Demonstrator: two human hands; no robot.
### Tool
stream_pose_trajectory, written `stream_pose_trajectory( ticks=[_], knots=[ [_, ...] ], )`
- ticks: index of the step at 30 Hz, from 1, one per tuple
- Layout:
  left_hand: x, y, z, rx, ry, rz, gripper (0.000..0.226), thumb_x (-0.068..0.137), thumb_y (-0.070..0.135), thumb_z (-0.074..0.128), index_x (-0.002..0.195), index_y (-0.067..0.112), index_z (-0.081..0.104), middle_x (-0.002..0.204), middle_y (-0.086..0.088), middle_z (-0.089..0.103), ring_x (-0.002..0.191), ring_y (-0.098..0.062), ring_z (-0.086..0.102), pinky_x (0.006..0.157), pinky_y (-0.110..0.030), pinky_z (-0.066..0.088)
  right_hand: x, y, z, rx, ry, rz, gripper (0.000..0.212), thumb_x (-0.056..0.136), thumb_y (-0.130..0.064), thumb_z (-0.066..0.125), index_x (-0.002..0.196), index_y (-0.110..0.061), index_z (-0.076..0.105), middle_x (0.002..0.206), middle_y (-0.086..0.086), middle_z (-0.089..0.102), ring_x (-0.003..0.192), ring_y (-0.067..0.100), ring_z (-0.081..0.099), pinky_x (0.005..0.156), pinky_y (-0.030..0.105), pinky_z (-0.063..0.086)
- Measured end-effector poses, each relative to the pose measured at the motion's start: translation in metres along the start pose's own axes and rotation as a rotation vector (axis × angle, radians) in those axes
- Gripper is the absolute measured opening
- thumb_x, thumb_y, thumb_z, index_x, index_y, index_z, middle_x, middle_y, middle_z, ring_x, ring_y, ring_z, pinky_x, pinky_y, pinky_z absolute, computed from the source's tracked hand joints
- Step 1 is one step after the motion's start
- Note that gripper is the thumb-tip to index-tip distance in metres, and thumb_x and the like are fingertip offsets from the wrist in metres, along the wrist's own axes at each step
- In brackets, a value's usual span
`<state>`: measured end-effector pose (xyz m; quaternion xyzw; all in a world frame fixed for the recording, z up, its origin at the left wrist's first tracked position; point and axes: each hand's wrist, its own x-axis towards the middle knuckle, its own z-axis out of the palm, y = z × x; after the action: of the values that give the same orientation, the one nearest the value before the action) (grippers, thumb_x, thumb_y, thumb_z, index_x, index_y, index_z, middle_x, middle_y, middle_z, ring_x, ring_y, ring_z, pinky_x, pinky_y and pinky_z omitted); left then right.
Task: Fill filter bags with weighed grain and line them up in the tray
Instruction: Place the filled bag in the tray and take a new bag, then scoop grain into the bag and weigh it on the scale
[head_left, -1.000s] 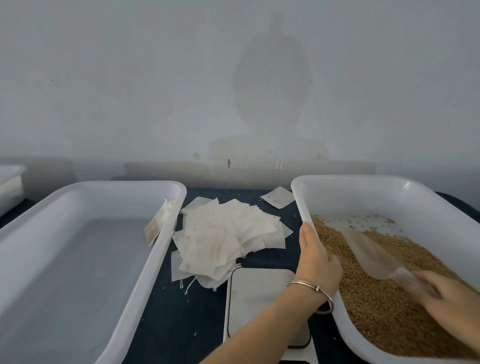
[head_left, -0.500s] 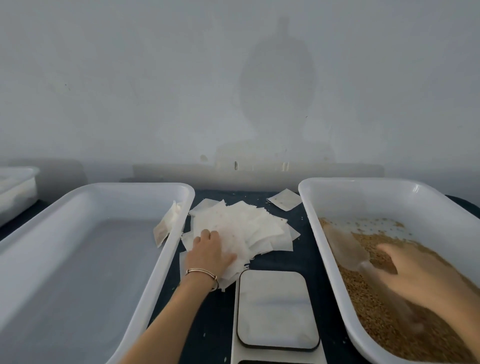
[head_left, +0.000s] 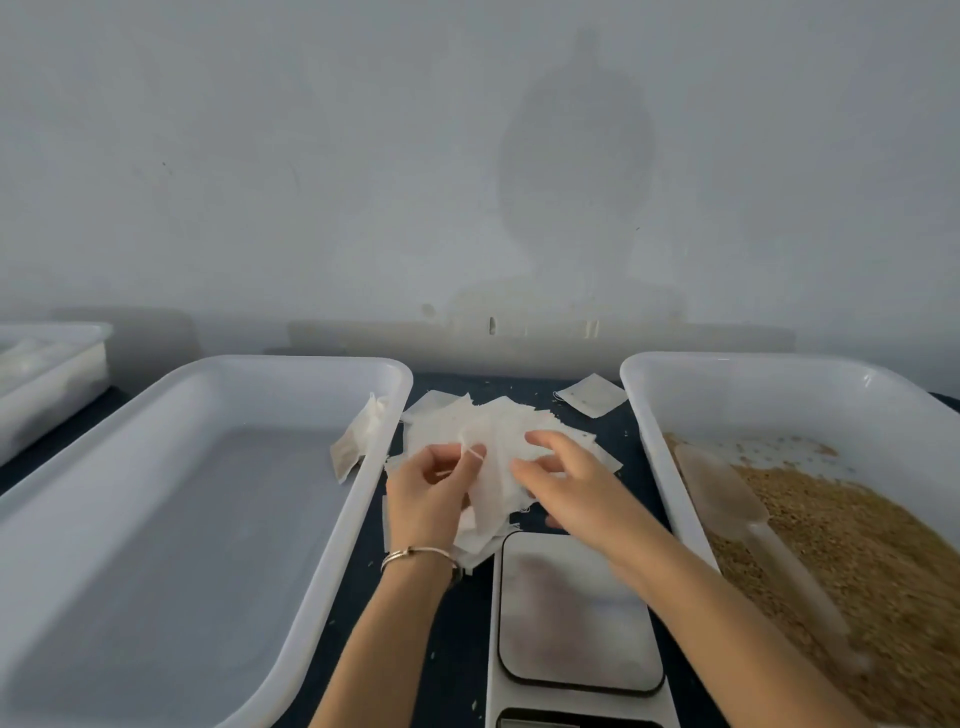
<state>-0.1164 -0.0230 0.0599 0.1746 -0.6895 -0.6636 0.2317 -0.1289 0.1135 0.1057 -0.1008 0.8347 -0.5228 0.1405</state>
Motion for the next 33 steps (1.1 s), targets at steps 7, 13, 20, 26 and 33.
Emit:
stream_pose_trajectory(
  ticks=[7, 13, 20, 26, 33],
  knots=[
    [-0.023, 0.009, -0.003, -0.345, -0.147, -0.189, 0.02, 0.087, 0.025, 0.063, 0.072, 0.013, 0.07, 0.076, -0.008, 0.067, 0.074, -0.02, 0.062, 0.07, -0.035, 0.054, -0.005, 0.016, 0.016, 0.393, -0.031, 0.09, 0.023, 0.088, -0.04, 0.058, 0.106, -0.026, 0.062, 0.102, -0.01, 0.067, 0.089, 0.004, 0.063, 0.075, 0.023, 0.055],
    [-0.04, 0.014, -0.01, -0.33, -0.102, -0.212, 0.045, 0.068, 0.04, 0.071, 0.083, -0.001, 0.063, 0.086, -0.02, 0.064, 0.078, -0.033, 0.057, 0.071, -0.046, 0.044, -0.013, 0.027, 0.02, 0.447, 0.025, 0.037, 0.019, 0.089, -0.032, 0.062, 0.088, -0.016, 0.073, 0.081, -0.004, 0.071, 0.076, 0.006, 0.063, 0.069, 0.024, 0.052],
    [-0.064, 0.013, -0.021, -0.346, -0.31, -0.334, 0.062, 0.064, 0.061, 0.061, 0.112, 0.021, 0.066, 0.106, -0.008, 0.071, 0.097, -0.027, 0.068, 0.085, -0.045, 0.052, -0.034, 0.025, 0.014, 0.372, 0.108, -0.165, 0.022, 0.088, -0.033, 0.062, 0.07, -0.021, 0.065, 0.055, -0.01, 0.06, 0.051, 0.003, 0.052, 0.051, 0.017, 0.044],
    [-0.068, 0.021, -0.035, -0.016, -0.271, 0.036, 0.039, 0.08, 0.058, 0.062, 0.112, 0.037, 0.061, 0.105, 0.012, 0.069, 0.095, -0.007, 0.066, 0.077, -0.029, 0.054, -0.054, 0.021, 0.002, 0.203, 0.01, -0.282, 0.039, 0.09, -0.035, 0.058, 0.053, -0.027, 0.051, 0.048, -0.013, 0.044, 0.047, -0.001, 0.043, 0.051, 0.011, 0.038],
    [-0.069, 0.02, -0.034, -0.022, -0.39, 0.016, 0.022, 0.087, 0.029, 0.054, 0.097, 0.032, 0.072, 0.092, -0.002, 0.072, 0.092, -0.019, 0.068, 0.082, -0.04, 0.057, -0.059, 0.021, -0.004, -0.023, 0.023, -0.277, 0.021, 0.091, -0.038, 0.057, 0.072, -0.034, 0.048, 0.063, -0.019, 0.048, 0.065, -0.007, 0.044, 0.061, 0.012, 0.032]
  ],
)
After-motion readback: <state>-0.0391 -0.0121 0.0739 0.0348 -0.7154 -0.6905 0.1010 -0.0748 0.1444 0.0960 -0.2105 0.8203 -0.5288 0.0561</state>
